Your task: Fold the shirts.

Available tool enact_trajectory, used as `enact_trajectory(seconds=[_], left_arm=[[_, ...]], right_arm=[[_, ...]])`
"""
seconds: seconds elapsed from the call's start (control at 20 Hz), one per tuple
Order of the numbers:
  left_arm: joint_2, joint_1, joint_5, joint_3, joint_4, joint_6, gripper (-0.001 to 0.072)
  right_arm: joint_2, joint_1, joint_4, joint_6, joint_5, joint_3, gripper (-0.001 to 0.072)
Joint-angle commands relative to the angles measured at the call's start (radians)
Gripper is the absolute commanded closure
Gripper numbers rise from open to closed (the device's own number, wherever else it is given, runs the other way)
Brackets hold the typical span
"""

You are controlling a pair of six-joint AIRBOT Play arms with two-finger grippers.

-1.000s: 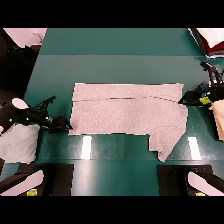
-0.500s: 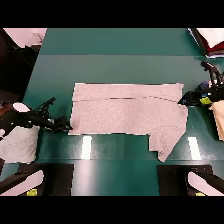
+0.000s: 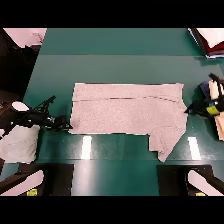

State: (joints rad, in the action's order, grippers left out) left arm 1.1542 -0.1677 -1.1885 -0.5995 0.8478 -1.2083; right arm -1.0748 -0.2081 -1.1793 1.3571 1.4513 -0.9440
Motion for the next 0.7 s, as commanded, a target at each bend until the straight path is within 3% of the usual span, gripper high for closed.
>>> enact_trajectory(seconds=[0.0,0.15,0.4,0.65], left_arm=[[0.000,0.000,-0.012,-0.031,-0.002,0.005,0.0687],[0.000,0.000,-0.004,-0.064,-0.002,0.005,0.0687],[0.000,0.000,0.018,-0.099,-0.003,0.004,0.0687],[0.000,0.000,0.019,-0.099,-0.003,0.004,0.0686]], right_arm=[[0.041,-0.168,0.001,0.017,0.026,0.190,0.0311],[0.038,-0.272,0.006,0.016,0.008,0.325,0.0314],[0.037,-0.286,0.012,0.015,-0.055,0.444,0.0334],[0.037,-0.255,0.159,-0.020,-0.144,0.478,0.0344]])
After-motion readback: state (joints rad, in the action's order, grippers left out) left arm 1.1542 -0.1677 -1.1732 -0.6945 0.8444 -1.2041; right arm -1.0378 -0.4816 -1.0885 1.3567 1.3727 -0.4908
